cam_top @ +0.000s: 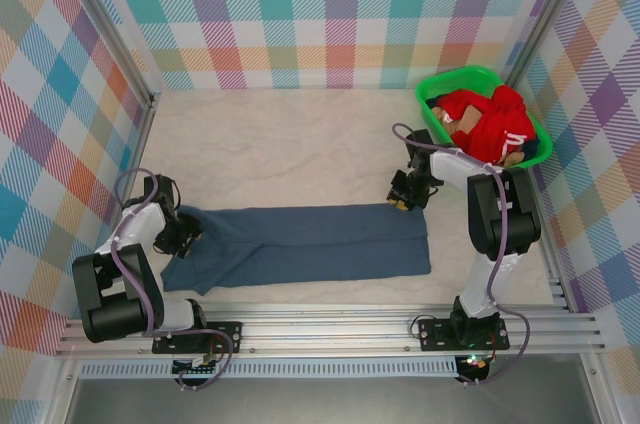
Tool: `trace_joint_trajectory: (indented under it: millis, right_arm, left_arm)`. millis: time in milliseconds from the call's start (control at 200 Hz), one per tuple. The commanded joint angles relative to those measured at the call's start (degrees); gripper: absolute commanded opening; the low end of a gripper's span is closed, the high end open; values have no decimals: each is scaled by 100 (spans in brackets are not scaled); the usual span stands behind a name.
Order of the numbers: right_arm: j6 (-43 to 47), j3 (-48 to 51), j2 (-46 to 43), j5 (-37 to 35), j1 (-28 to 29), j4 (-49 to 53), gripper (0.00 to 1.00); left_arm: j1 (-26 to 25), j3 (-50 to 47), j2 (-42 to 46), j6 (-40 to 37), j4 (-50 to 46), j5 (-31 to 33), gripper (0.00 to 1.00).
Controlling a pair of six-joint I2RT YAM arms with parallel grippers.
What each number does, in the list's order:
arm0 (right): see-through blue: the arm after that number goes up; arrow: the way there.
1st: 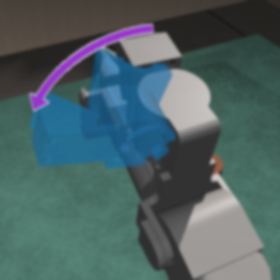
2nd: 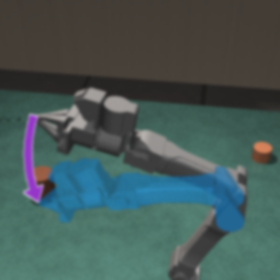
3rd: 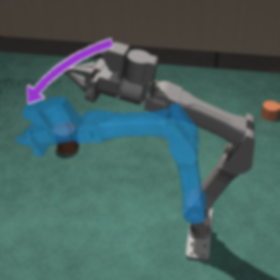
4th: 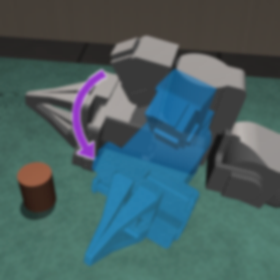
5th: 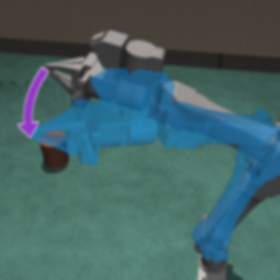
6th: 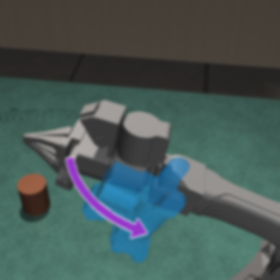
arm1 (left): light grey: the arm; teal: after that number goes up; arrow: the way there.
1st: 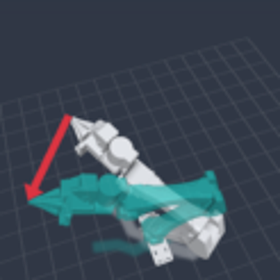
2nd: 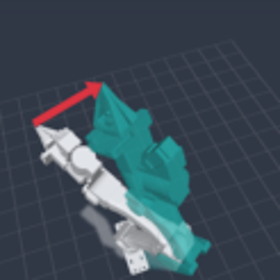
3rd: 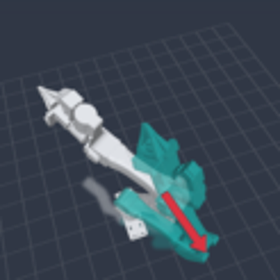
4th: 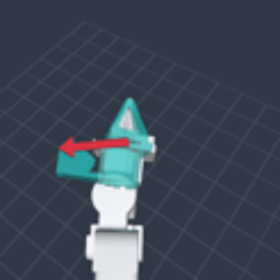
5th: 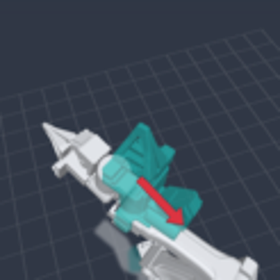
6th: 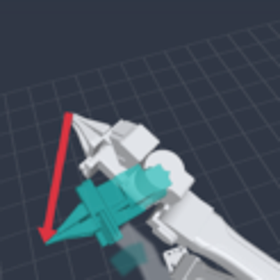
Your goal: Fold and stack the t-shirts
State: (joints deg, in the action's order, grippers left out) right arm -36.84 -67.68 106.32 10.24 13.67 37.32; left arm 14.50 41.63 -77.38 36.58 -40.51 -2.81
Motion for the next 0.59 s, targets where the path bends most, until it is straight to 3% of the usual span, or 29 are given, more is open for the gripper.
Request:
trace_joint_trajectory:
  millis: [0,90,250,590]
  right_arm:
    - [26,-140,71,175,-14,91,22]
    - [36,-116,24,249,-8,35,22]
    - [-59,-83,161,123,-34,214,22]
    - [54,-886,969,-871,-386,1115,12]
  left_arm:
    - [-87,-40,4,-77,-99,192,39]
    - [-94,-57,-89,-107,43,195,38]
    - [-150,-9,-225,-41,250,110,27]
    - [-575,178,-383,205,217,-91,26]
